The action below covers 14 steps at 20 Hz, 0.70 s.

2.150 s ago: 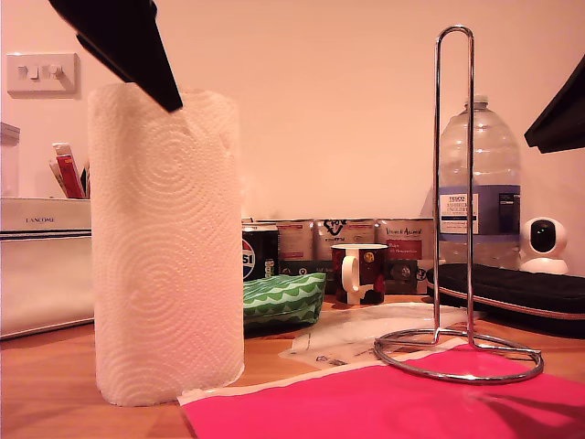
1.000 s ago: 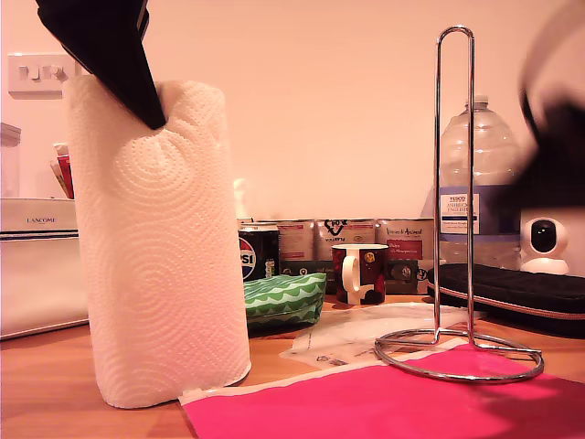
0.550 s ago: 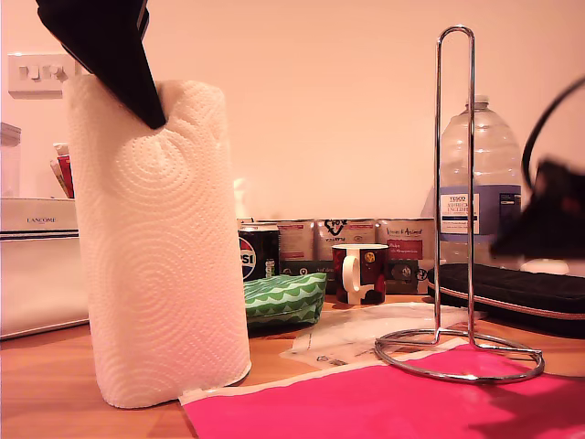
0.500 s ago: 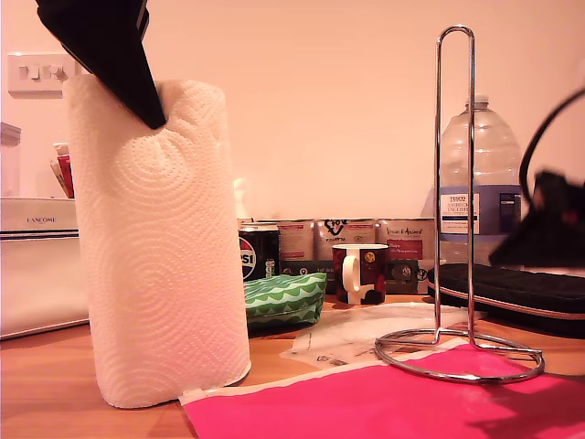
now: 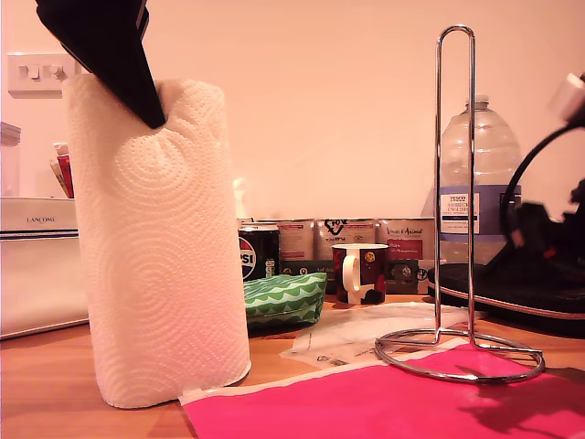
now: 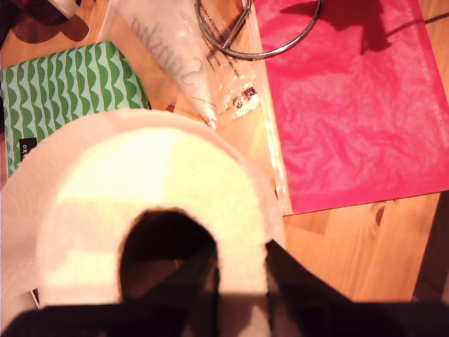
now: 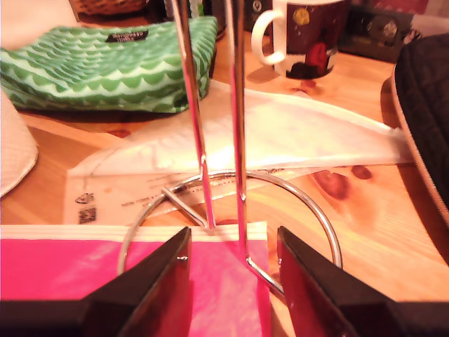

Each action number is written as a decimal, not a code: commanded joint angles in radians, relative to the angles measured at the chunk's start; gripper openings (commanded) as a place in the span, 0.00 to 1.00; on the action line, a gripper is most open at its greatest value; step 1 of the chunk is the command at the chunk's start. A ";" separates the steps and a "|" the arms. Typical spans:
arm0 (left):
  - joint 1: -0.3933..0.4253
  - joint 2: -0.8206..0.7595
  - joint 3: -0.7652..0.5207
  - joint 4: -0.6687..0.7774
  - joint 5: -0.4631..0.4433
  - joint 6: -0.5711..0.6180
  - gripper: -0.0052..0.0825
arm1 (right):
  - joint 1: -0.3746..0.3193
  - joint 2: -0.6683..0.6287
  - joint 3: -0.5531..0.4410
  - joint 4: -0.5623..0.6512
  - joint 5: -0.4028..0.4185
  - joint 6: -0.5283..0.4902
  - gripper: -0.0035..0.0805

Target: Insert the paper towel roll into the metallic stand.

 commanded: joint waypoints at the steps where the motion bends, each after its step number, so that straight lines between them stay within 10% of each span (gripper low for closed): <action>1: 0.002 0.010 -0.003 0.003 0.005 0.000 0.04 | 0.000 0.025 -0.003 0.027 -0.001 -0.005 0.45; 14: 0.002 0.010 -0.003 0.003 0.004 -0.001 0.03 | 0.000 0.242 0.096 0.114 -0.036 -0.018 0.38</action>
